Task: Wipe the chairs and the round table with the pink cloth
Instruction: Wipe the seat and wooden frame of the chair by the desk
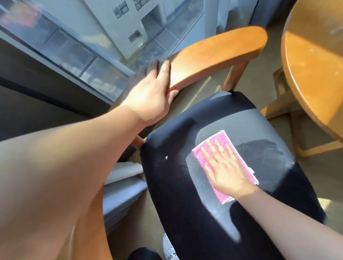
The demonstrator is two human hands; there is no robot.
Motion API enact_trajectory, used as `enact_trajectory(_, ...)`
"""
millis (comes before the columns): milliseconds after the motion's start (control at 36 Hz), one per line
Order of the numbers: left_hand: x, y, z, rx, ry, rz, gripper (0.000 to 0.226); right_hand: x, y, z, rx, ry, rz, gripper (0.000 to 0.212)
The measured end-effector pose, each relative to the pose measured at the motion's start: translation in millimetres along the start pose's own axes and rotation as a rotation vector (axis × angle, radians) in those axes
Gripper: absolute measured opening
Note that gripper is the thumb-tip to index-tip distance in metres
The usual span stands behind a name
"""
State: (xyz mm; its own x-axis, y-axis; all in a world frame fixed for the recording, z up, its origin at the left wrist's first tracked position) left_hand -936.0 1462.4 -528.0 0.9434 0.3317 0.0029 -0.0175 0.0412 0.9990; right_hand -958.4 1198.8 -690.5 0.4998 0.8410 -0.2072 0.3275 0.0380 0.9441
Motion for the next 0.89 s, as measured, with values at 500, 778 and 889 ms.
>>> enact_trajectory(500,-1.4,-2.0,1.6,0.093,-0.034,0.051,0.071,169.2,33.7,6.2,-0.198,-0.046,0.016,0.049)
enact_trajectory(778,-0.7,-0.1,2.4,0.028,-0.011,0.017,0.071,121.5,25.3,33.2,-0.118,-0.085,0.047,0.058)
enact_trajectory(889,-1.4,0.0,2.7,0.018,-0.001,0.015,0.07,75.9,24.5,53.7,-0.07,-0.159,0.006,0.059)
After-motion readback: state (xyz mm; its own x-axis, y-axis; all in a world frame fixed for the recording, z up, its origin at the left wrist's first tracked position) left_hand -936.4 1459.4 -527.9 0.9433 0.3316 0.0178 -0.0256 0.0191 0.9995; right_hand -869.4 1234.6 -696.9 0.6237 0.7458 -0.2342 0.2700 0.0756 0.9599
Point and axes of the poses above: each hand's wrist, its own x-axis towards the middle knuckle, its own y-axis out of the back of the hand, z = x × y, the point moved 3 cm from there along x, towards the middle knuckle, and after that the axes turned 6 degrees about z, right-handed, at the moved point
